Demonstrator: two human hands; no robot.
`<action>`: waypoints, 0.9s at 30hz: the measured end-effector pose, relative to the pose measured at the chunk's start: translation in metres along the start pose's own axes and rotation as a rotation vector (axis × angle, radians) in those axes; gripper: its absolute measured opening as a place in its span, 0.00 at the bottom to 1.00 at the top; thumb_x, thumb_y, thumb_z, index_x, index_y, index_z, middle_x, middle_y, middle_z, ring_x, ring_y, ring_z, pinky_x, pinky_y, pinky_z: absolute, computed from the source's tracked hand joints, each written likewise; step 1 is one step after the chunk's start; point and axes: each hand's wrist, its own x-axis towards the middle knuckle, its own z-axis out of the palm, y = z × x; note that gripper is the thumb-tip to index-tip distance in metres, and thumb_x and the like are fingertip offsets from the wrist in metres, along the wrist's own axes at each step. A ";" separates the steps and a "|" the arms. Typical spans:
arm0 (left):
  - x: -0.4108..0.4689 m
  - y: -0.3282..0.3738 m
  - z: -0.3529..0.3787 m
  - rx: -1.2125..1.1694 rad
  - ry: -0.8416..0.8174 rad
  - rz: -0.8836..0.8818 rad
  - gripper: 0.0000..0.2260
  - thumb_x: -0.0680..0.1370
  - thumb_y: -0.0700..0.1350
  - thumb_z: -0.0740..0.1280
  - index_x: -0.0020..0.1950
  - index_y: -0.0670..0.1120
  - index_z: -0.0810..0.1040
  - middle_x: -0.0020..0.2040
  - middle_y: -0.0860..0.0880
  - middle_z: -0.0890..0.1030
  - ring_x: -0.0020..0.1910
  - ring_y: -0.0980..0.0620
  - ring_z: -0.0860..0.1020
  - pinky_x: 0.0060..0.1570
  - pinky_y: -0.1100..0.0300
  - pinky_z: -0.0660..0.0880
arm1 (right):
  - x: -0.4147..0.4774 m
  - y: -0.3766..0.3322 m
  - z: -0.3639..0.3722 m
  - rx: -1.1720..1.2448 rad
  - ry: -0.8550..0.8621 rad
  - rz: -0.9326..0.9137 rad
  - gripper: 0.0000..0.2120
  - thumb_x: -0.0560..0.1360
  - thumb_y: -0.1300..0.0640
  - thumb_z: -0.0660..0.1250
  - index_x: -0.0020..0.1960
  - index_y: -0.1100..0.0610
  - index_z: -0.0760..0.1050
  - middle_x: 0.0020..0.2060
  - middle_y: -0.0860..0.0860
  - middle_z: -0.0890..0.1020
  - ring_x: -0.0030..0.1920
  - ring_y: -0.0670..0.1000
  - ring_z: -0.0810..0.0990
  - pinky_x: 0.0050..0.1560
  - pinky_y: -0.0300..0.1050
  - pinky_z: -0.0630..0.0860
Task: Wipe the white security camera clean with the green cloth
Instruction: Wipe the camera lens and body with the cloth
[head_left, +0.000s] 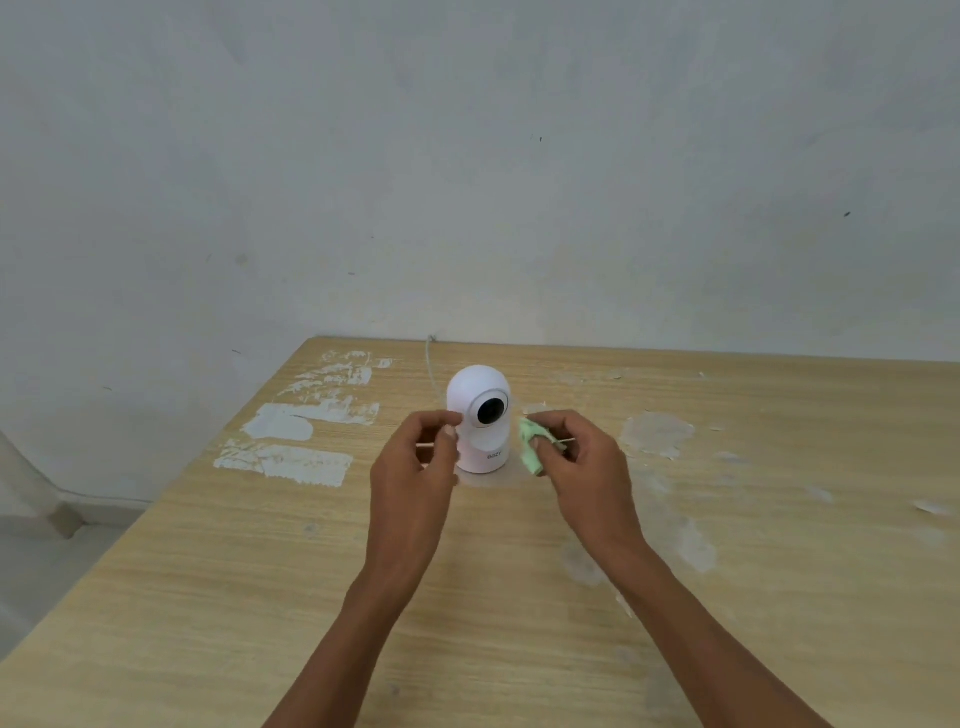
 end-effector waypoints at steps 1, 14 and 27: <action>0.004 -0.001 -0.001 0.069 0.019 0.043 0.09 0.84 0.46 0.65 0.61 0.58 0.80 0.56 0.59 0.83 0.51 0.61 0.83 0.44 0.68 0.79 | 0.008 0.000 -0.002 -0.001 0.051 0.019 0.11 0.79 0.63 0.69 0.58 0.51 0.82 0.48 0.47 0.85 0.46 0.49 0.85 0.49 0.55 0.84; 0.027 -0.005 0.011 0.135 -0.108 0.125 0.21 0.84 0.43 0.67 0.74 0.61 0.74 0.65 0.65 0.78 0.64 0.62 0.79 0.53 0.77 0.74 | 0.053 -0.009 0.021 0.012 0.007 0.012 0.13 0.79 0.62 0.68 0.61 0.54 0.84 0.55 0.49 0.88 0.55 0.47 0.85 0.53 0.38 0.79; 0.028 -0.011 0.014 0.129 -0.090 0.150 0.21 0.84 0.39 0.66 0.74 0.57 0.75 0.66 0.58 0.78 0.53 0.77 0.78 0.50 0.81 0.72 | 0.028 0.003 0.020 -0.154 -0.113 0.219 0.07 0.79 0.67 0.67 0.50 0.63 0.84 0.42 0.58 0.87 0.37 0.55 0.88 0.44 0.53 0.86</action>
